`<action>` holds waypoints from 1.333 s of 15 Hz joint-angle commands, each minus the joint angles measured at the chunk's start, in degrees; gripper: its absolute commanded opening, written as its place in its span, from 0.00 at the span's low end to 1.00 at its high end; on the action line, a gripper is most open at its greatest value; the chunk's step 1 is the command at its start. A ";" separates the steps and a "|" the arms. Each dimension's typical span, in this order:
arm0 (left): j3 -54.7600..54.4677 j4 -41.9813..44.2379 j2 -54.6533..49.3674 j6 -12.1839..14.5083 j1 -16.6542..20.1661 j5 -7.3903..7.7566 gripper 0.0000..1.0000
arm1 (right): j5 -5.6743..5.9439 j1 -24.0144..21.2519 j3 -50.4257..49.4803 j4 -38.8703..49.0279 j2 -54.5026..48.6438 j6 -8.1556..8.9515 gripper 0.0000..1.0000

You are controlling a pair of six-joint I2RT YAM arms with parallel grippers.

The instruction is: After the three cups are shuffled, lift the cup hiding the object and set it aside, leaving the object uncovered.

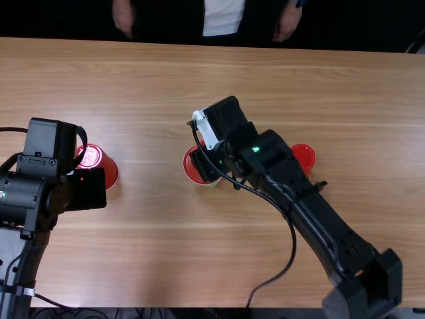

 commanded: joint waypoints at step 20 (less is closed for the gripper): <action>-6.01 0.04 -9.18 -0.30 0.22 -0.06 1.00 | -0.07 -4.56 -39.21 9.54 -24.50 0.17 0.28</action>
